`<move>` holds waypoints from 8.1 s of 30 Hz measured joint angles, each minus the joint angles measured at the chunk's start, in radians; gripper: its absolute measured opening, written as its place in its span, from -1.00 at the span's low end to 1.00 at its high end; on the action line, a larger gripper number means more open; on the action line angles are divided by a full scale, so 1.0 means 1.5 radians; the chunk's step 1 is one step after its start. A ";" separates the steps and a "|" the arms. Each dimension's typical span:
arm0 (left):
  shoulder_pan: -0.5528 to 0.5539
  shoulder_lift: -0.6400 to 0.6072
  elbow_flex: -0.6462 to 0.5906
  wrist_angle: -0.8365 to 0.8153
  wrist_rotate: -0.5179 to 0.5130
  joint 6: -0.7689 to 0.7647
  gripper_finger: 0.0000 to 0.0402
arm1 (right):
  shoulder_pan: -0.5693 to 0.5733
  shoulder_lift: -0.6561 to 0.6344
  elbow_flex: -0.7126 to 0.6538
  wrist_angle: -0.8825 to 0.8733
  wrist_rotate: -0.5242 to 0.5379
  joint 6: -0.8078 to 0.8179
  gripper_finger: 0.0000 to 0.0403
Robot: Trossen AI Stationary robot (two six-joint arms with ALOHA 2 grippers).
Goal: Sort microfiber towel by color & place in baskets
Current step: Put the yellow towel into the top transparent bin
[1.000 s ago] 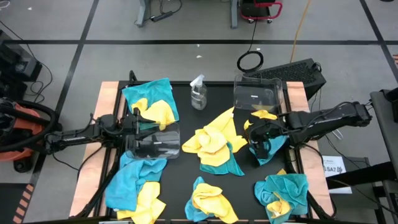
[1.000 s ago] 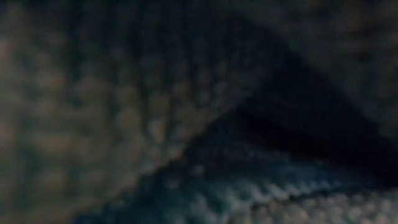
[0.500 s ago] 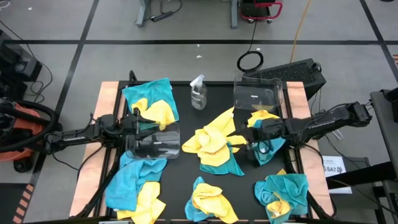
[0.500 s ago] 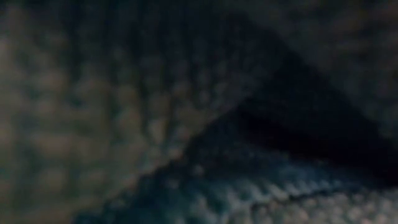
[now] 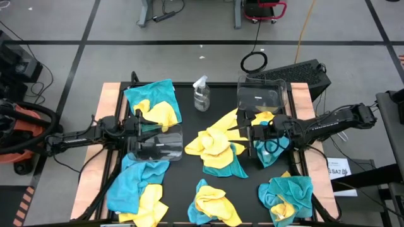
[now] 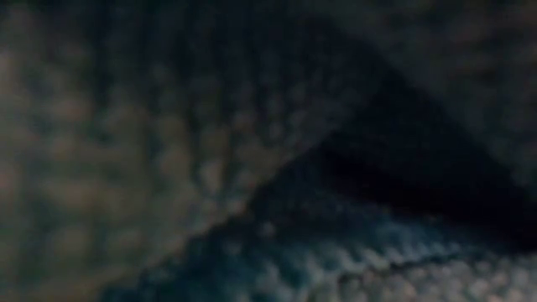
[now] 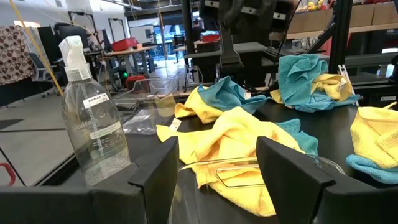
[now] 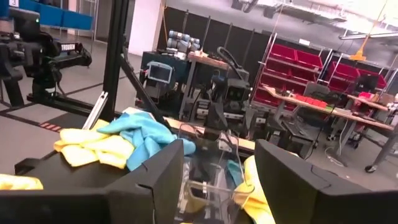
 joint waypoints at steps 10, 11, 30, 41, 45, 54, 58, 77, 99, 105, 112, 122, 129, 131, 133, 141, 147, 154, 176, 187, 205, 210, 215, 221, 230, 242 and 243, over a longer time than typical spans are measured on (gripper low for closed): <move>0.000 0.000 0.000 0.000 0.000 0.000 0.10 | 0.000 0.000 0.153 -0.225 0.048 -0.028 -0.05; 0.000 0.000 0.000 0.000 0.000 0.000 0.10 | 0.000 0.000 0.168 -0.250 0.051 -0.028 -0.05; 0.000 0.000 0.000 0.000 0.000 0.000 0.10 | -0.022 0.160 0.418 -0.865 0.004 0.122 -0.05; 0.000 0.000 0.000 0.000 0.000 0.000 0.10 | -0.022 0.309 0.417 -0.909 0.032 0.170 -0.05; 0.000 0.000 0.000 0.000 0.000 0.000 0.10 | -0.026 0.350 0.417 -0.905 0.048 0.191 -0.05; 0.000 0.000 0.000 0.000 0.000 0.000 0.10 | -0.038 0.413 0.417 -0.857 0.039 0.223 -0.05; 0.000 0.000 0.000 0.000 0.000 0.000 0.10 | -0.038 0.439 0.417 -0.827 0.013 0.232 -0.05; 0.000 0.000 0.000 0.000 0.000 0.000 0.10 | -0.039 0.500 0.417 -0.739 0.012 0.257 -0.87; 0.000 0.002 0.000 0.001 -0.001 0.000 0.10 | -0.047 0.443 0.451 -0.674 0.028 0.228 -0.99; 0.000 0.002 0.000 0.002 -0.003 0.000 0.10 | -0.061 0.380 0.483 -0.678 0.069 0.188 -1.00; 0.000 0.002 0.000 0.003 -0.004 0.000 0.10 | -0.091 0.288 0.514 -0.696 0.171 0.131 -1.00; 0.000 0.002 0.000 0.003 -0.005 0.000 0.10 | -0.134 0.165 0.553 -0.692 0.281 0.074 -1.00; 0.000 0.002 0.000 0.003 -0.005 0.000 0.10 | -0.159 0.120 0.553 -0.690 0.323 0.038 -1.00; 0.000 0.003 0.000 0.004 -0.005 0.000 0.10 | -0.169 0.110 0.553 -0.689 0.332 0.025 -1.00; 0.000 0.003 0.000 0.004 -0.005 0.000 0.10 | -0.183 0.100 0.553 -0.689 0.333 0.017 -1.00; 0.000 0.003 0.000 0.004 -0.005 0.000 0.10 | -0.259 0.070 0.553 -0.695 0.349 -0.028 -1.00; 0.000 0.003 0.000 0.004 -0.006 0.000 0.10 | -0.337 0.061 0.553 -0.719 0.349 -0.060 -1.00; 0.000 0.003 0.000 0.004 -0.006 0.000 0.10 | -0.437 0.061 0.553 -0.767 0.348 -0.068 -1.00; 0.000 0.003 0.000 0.004 -0.005 0.000 0.10 | -0.599 0.116 0.536 -0.917 0.287 -0.020 -1.00; 0.000 0.003 0.000 0.004 -0.005 0.000 0.10 | -0.621 0.133 0.488 -0.918 0.257 -0.017 -1.00; 0.000 0.003 0.000 0.004 -0.005 0.000 0.10 | -0.651 0.133 0.253 -0.788 0.131 0.011 -1.00; 0.000 0.003 0.000 0.004 -0.005 0.000 0.10 | -0.657 0.133 0.195 -0.752 0.122 0.019 -1.00; 0.000 0.003 0.000 0.004 -0.006 0.000 0.10 | -0.663 0.133 0.157 -0.707 0.090 0.037 -1.00; 0.000 0.003 0.000 0.004 -0.005 0.000 0.10 | -0.664 0.138 0.127 -0.667 0.078 0.057 -1.00; 0.000 0.003 0.000 0.004 -0.006 0.000 0.10 | -0.663 0.219 0.126 -0.661 0.075 0.083 -1.00; 0.000 0.003 0.000 0.004 -0.006 0.000 0.10 | -0.663 0.273 0.128 -0.632 0.046 0.091 -1.00; 0.000 0.003 0.000 0.004 -0.006 0.000 0.10 | -0.664 0.272 0.128 -0.632 0.039 0.091 -1.00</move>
